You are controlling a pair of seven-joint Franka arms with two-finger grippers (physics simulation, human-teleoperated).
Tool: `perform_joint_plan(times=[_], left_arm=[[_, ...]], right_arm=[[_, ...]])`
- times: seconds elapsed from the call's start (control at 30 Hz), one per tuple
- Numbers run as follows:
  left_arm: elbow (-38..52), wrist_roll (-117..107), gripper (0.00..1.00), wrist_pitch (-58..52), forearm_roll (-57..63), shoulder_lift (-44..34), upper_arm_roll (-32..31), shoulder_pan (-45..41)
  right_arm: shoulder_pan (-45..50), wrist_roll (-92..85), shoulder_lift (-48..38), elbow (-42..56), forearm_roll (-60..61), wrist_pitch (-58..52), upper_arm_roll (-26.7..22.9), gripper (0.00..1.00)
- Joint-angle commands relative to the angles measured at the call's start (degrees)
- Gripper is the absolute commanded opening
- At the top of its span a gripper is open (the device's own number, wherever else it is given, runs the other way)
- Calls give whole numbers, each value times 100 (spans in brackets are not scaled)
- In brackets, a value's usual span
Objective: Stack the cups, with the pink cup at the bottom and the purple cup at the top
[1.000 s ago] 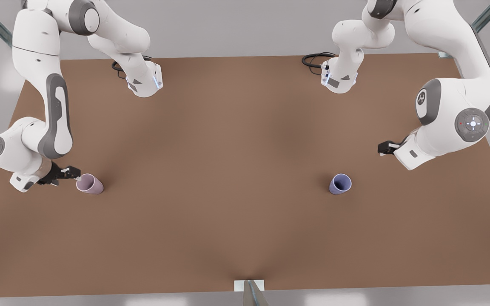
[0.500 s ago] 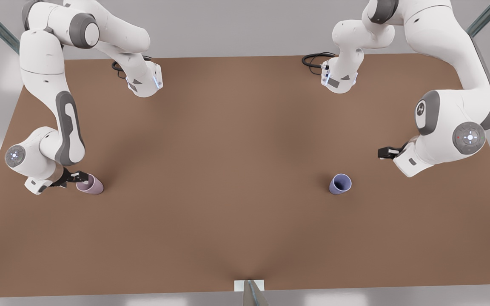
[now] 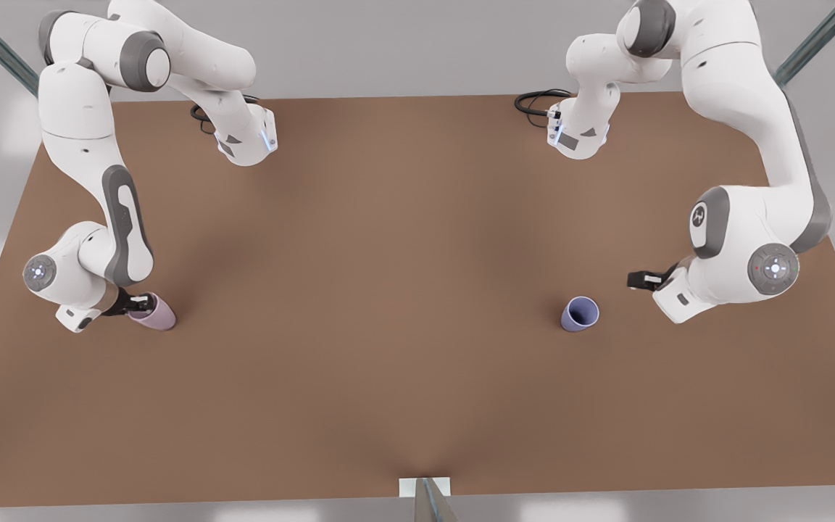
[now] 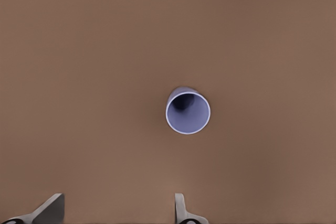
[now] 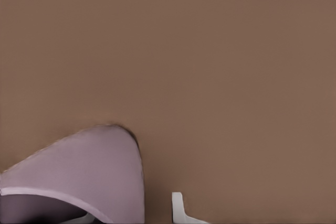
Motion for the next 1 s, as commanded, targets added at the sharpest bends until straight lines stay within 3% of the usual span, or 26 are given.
perform_joint_plan(times=[0.0,0.1,0.2,0.23,0.53,0.7,0.73,0.83,0.87,0.97], left_arm=[[0,-9,100,52,-69,32,-9,-8],[-307,-9,100,482,-262,155,-44,-35],[-817,-9,100,1116,-359,173,-53,-43],[-1326,-9,100,1634,-368,32,-53,-43],[-2918,-9,100,3787,-368,58,-71,-87],[-3102,-18,100,4131,-368,322,-71,-228],[-3102,-18,91,4131,-368,348,-71,-228],[-3102,-18,48,4131,-368,375,-71,-228],[-3102,-18,39,4122,-429,375,-71,-228],[-3102,-18,26,4122,-429,375,-71,-228]], right_arm=[[9,10,1,0,1,0,0,43],[61,185,-43,114,1,-123,9,37],[61,230,-52,114,1,-132,9,21],[61,230,-35,106,1,-123,9,21],[88,221,-184,88,80,-185,70,21],[439,976,-667,70,80,-650,387,21],[913,1529,-790,88,80,-650,422,21],[1371,3031,-975,123,80,-782,1088,21],[1371,3673,-1010,246,80,-905,1537,21],[2899,6196,-510,834,71,-826,1679,21]])
